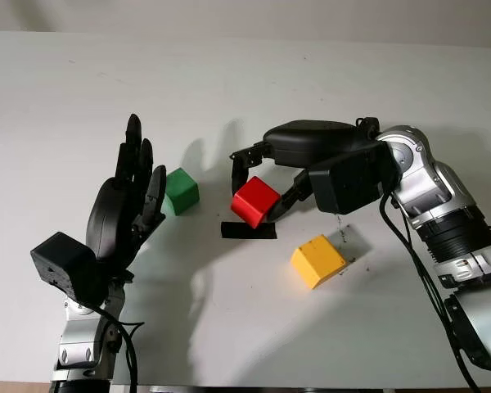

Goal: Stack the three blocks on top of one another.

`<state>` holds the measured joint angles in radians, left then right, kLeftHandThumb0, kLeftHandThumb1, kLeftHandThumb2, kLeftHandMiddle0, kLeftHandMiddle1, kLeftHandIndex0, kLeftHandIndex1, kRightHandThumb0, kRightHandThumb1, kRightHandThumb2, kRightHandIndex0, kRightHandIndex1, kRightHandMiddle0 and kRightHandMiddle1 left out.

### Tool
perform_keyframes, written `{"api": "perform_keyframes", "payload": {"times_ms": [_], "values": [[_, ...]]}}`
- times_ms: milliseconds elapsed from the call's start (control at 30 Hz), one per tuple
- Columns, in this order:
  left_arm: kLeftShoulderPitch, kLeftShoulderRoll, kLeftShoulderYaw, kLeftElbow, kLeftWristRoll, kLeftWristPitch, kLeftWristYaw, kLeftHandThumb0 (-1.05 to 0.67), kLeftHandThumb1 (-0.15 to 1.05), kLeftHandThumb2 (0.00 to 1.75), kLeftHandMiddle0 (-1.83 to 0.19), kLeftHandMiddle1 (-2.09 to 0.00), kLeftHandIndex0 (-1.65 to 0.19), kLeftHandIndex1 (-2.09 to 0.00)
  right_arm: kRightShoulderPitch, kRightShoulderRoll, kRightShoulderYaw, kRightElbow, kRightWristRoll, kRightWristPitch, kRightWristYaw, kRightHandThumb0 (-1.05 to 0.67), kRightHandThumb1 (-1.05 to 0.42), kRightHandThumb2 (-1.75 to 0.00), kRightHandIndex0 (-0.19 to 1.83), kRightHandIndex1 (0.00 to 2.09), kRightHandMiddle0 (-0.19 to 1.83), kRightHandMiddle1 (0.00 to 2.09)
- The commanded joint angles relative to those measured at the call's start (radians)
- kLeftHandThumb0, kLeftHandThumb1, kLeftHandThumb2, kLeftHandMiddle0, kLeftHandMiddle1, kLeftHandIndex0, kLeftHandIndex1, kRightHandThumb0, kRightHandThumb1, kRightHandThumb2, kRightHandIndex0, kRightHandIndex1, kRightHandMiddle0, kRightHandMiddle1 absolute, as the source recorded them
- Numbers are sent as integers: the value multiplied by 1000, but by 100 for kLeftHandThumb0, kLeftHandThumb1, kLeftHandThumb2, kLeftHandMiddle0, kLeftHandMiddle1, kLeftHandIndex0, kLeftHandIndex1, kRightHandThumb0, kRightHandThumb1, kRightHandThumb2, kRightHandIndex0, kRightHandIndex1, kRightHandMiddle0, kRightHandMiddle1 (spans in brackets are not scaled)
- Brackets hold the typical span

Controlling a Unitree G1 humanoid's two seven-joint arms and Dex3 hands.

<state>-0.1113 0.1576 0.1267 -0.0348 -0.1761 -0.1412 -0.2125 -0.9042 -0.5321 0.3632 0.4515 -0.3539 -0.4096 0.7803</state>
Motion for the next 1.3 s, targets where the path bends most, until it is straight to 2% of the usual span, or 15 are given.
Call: {"api": "perform_keyframes", "payload": {"times_ms": [0,400,1000,1100,1133,1167,1233,1267], "values": [[19,-5,-4,-27,1,6,4,-71,105,55,19,0,19,0,11,-3,5,-2,-3,-17,3,-41,-93,-6,28,5,44,145],[30,-7,-9,-42,5,14,7,-71,105,55,19,0,19,0,40,10,28,20,-20,-24,8,-43,-95,-6,27,4,42,150],[36,-9,-14,-36,-1,-5,-5,-72,105,54,19,0,19,0,57,22,28,13,-24,31,14,-40,-99,-6,22,3,32,141],[37,-9,-13,-36,0,-6,-4,-72,105,55,19,0,19,0,60,22,25,12,-11,37,18,-46,-97,-5,15,2,16,120],[37,-10,-13,-35,-2,-7,-4,-72,105,55,19,0,19,0,61,20,25,10,-9,38,19,-49,-95,-5,9,2,13,94],[37,-9,-13,-35,0,-6,-3,-72,105,55,19,0,19,0,61,18,24,11,-7,38,22,-50,-95,-5,6,3,14,80],[38,-8,-12,-34,2,-6,-3,-73,105,54,19,0,19,0,56,10,26,10,-7,28,31,-60,-91,-5,-8,2,7,40],[38,-8,-12,-34,2,-5,-3,-72,105,54,19,0,19,0,54,7,27,12,-6,19,37,-62,-91,-5,-12,1,4,30]]}}
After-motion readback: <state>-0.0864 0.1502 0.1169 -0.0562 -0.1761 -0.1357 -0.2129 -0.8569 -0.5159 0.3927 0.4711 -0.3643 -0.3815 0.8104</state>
